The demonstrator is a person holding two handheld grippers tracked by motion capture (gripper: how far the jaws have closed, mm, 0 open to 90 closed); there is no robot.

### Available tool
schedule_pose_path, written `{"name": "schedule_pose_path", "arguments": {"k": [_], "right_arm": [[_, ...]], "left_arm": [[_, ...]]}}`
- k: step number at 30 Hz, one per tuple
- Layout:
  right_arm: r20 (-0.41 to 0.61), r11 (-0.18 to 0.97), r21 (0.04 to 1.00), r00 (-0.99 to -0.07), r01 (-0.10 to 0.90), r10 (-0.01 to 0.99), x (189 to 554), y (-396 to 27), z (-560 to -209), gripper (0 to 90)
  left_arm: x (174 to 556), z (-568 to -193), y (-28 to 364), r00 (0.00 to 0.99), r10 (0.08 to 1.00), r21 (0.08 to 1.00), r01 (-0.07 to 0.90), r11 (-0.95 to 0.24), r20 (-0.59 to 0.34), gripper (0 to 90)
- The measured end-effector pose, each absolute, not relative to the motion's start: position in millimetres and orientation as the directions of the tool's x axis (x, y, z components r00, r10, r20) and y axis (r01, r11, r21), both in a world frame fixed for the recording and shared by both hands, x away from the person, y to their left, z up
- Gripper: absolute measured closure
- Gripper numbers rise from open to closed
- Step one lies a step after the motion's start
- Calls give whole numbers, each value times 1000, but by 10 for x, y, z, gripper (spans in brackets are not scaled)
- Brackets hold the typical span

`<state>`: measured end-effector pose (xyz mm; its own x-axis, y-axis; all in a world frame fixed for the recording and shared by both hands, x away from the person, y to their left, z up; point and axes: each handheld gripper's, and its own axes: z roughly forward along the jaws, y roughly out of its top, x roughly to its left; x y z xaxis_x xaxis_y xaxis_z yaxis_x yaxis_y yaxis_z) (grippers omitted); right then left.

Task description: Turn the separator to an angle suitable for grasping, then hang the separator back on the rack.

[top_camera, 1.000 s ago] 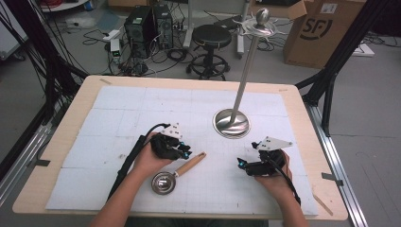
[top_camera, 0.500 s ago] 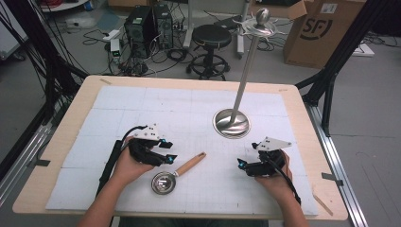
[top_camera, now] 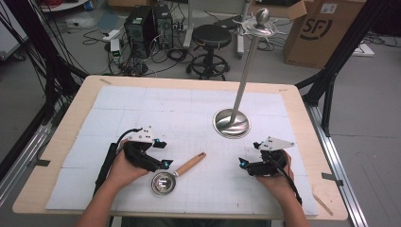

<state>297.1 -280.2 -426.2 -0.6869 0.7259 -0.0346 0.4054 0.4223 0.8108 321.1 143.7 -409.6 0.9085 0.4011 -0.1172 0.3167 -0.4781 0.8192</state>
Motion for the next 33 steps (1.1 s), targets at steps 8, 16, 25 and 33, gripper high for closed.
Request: {"name": "schedule_pose_path", "arguments": {"k": [8, 16, 25, 33], "right_arm": [[-38, 416, 813, -676, 408, 736, 2978, -2833, -4251, 157], [-37, 420, 806, -673, 417, 739, 2969, -2856, -4282, 157], [-26, 397, 819, -664, 415, 747, 2977, -2888, -4264, 157], [-29, 407, 814, -669, 415, 742, 2979, -2867, -4278, 157]], "left_arm": [[3181, -4101, 1358, 906, 411, 806, 316, -500, -100, 189], [3219, -4140, 1357, 907, 411, 797, 318, -514, -97, 164], [3225, -4154, 1340, 911, 402, 797, 310, -518, -93, 153], [3186, -4159, 1271, 914, 398, 785, 302, -541, -78, 140]]}}
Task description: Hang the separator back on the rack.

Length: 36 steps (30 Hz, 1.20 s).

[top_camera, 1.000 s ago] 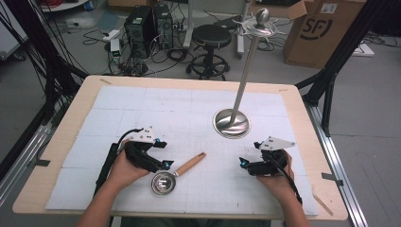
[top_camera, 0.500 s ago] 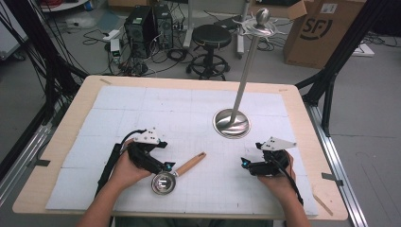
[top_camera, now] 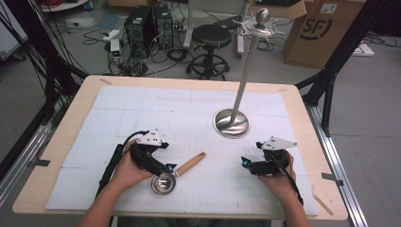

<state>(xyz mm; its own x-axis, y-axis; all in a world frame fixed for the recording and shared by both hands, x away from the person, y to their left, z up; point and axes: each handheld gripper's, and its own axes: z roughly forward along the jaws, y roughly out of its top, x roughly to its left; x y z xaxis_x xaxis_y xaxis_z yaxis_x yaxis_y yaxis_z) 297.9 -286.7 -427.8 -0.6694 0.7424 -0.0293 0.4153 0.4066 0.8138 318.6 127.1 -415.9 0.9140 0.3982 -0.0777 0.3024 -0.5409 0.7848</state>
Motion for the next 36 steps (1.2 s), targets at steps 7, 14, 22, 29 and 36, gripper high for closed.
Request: {"name": "schedule_pose_path", "arguments": {"k": [7, 14, 22, 29, 36], "right_arm": [[-32, 411, 813, -672, 413, 740, 2974, -2865, -4273, 157], [-38, 410, 817, -672, 405, 740, 2952, -2866, -4259, 157], [-41, 418, 812, -674, 408, 738, 2959, -2861, -4270, 157], [-71, 445, 801, -676, 400, 734, 2945, -2835, -4275, 157], [-70, 440, 805, -673, 398, 736, 2951, -2845, -4267, 157]], "left_arm": [[3143, -4214, 1112, 922, 382, 760, 295, -579, -66, 136], [3099, -4248, 991, 926, 372, 739, 295, -606, -64, 136], [3091, -4352, 913, 944, 324, 656, 285, -699, -64, 369], [3032, -4323, 872, 951, 310, 638, 240, -731, -3, 503], [3006, -4313, 845, 955, 297, 632, 229, -740, 2, 579]]}}
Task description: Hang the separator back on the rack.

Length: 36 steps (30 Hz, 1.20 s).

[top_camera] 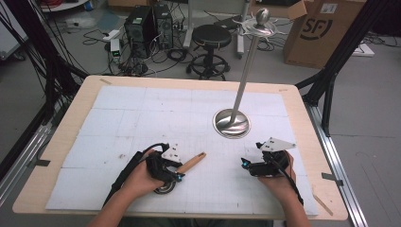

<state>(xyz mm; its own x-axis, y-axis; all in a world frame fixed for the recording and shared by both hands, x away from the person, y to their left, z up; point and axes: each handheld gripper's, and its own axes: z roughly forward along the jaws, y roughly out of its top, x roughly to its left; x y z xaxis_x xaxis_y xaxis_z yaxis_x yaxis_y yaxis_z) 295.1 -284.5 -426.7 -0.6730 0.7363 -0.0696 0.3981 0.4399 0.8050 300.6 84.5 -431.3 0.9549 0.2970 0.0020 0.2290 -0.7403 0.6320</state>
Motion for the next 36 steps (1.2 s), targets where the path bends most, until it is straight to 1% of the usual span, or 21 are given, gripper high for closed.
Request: {"name": "schedule_pose_path", "arguments": {"k": [5, 12, 14, 17, 23, 27, 28, 29, 31, 34, 36], "right_arm": [[-75, 447, 803, -678, 394, 732, 2956, -2832, -4272, 157], [-71, 444, 805, -679, 393, 730, 2946, -2823, -4260, 157], [-68, 441, 807, -679, 393, 731, 2946, -2824, -4260, 157], [-69, 442, 807, -680, 392, 730, 2949, -2827, -4259, 157], [-69, 443, 806, -682, 392, 729, 2951, -2826, -4262, 157], [-68, 442, 807, -682, 392, 728, 2951, -2825, -4262, 157], [-69, 443, 807, -681, 392, 729, 2950, -2823, -4262, 157], [-70, 444, 807, -682, 390, 728, 2949, -2822, -4262, 157], [-70, 443, 807, -682, 391, 728, 2949, -2822, -4262, 157], [-68, 442, 807, -681, 392, 729, 2949, -2825, -4260, 157], [-71, 444, 807, -682, 390, 728, 2952, -2824, -4263, 157]], "left_arm": [[2998, -4309, 846, 958, 286, 635, 214, -743, 11, 601], [3010, -4304, 861, 965, 260, 641, 208, -739, -13, 642], [3004, -4293, 863, 969, 248, 638, 188, -746, 5, 659], [2999, -4266, 866, 968, 244, 621, 155, -768, 60, 686], [3021, -4259, 888, 967, 243, 614, 142, -776, 84, 695], [3044, -4268, 897, 967, 251, 617, 165, -770, 54, 687], [3058, -4281, 900, 967, 253, 624, 189, -758, 14, 666], [3066, -4287, 901, 968, 252, 630, 202, -750, -10, 614], [3075, -4281, 905, 966, 252, 632, 226, -741, -51, 580], [3081, -4277, 912, 961, 268, 632, 250, -733, -69, 572], [3083, -4288, 909, 960, 273, 614, 254, -748, -65, 599]]}}
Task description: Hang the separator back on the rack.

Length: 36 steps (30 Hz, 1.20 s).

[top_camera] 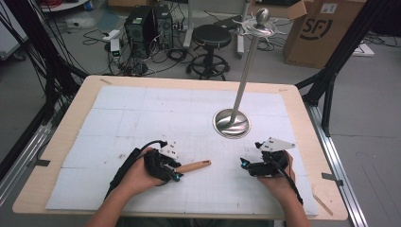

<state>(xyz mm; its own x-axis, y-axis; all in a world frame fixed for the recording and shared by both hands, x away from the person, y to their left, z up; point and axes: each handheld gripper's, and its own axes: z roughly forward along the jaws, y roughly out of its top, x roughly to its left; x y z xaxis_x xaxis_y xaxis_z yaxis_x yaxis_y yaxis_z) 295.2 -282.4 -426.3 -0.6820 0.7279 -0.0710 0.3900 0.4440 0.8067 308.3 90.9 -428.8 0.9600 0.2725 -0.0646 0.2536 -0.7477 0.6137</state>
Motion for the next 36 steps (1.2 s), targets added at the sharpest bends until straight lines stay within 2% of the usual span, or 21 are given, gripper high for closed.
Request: {"name": "schedule_pose_path", "arguments": {"k": [10, 16, 20, 23, 36], "right_arm": [[-74, 448, 805, -684, 389, 726, 2948, -2802, -4260, 157], [-75, 450, 805, -685, 388, 725, 2946, -2783, -4255, 157], [-70, 443, 808, -682, 389, 727, 2948, -2799, -4250, 157], [-71, 444, 808, -684, 387, 726, 2952, -2803, -4251, 157], [-69, 444, 807, -684, 390, 726, 2945, -2796, -4249, 157]], "left_arm": [[3079, -4288, 877, 961, 273, 601, 237, -764, -32, 673], [3077, -4282, 882, 967, 254, 604, 213, -768, -18, 677], [3096, -4260, 910, 969, 244, 630, 218, -746, -47, 679], [3096, -4184, 957, 967, 246, 687, 218, -694, -59, 708], [3114, -4156, 999, 965, 255, 681, 229, -696, -64, 722]]}}
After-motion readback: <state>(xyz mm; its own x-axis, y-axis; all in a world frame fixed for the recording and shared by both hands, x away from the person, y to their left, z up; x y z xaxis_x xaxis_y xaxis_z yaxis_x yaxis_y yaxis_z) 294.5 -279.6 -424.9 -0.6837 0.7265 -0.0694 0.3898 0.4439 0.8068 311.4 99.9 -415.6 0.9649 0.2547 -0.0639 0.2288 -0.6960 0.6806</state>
